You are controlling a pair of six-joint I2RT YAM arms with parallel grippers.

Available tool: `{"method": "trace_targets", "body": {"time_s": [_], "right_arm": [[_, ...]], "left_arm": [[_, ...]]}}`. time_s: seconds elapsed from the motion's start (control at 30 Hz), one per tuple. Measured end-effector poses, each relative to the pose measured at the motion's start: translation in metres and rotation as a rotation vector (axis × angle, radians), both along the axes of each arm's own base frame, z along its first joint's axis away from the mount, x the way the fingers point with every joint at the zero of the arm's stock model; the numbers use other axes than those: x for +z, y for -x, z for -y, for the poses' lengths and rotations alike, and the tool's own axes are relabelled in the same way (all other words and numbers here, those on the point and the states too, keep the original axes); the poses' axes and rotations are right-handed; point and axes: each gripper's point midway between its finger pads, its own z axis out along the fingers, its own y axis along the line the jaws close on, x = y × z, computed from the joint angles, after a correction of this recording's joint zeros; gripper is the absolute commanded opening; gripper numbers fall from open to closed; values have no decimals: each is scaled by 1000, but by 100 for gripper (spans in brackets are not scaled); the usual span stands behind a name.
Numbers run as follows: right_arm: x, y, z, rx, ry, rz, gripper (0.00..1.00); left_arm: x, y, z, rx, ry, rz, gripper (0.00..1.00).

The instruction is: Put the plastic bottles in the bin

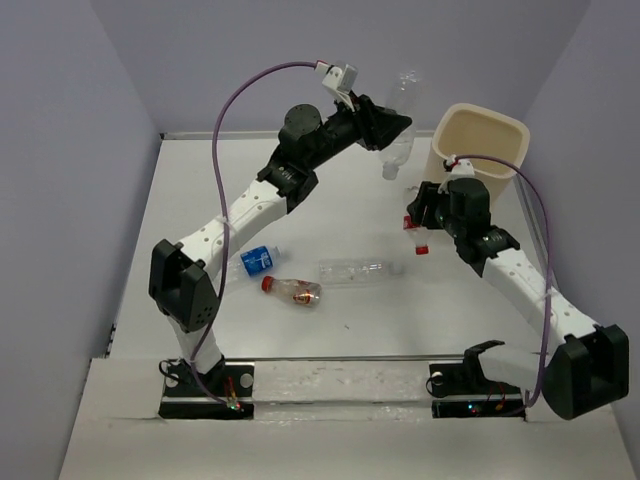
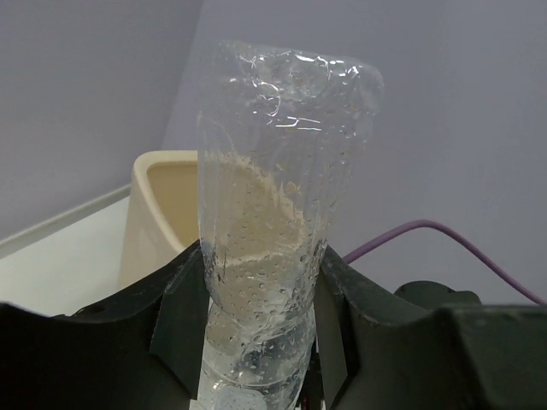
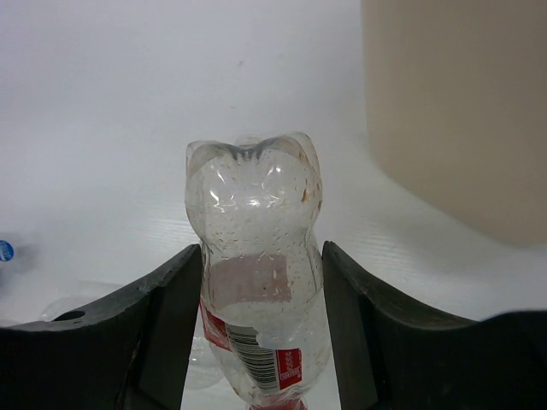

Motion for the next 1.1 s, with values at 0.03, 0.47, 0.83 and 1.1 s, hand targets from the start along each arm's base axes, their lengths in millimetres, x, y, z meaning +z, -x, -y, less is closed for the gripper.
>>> {"method": "trace_targets", "body": {"time_s": [0.03, 0.47, 0.83, 1.1], "right_arm": [[13, 3, 2, -8, -12, 32, 28], [137, 58, 63, -234, -18, 314, 23], [181, 84, 92, -334, 7, 398, 20], [186, 88, 92, -325, 4, 393, 18]], "left_arm": [[5, 1, 4, -13, 24, 2, 29], [36, -32, 77, -124, 267, 21, 33], [4, -90, 116, 49, 473, 9, 51], [-9, -79, 139, 147, 457, 83, 99]]}}
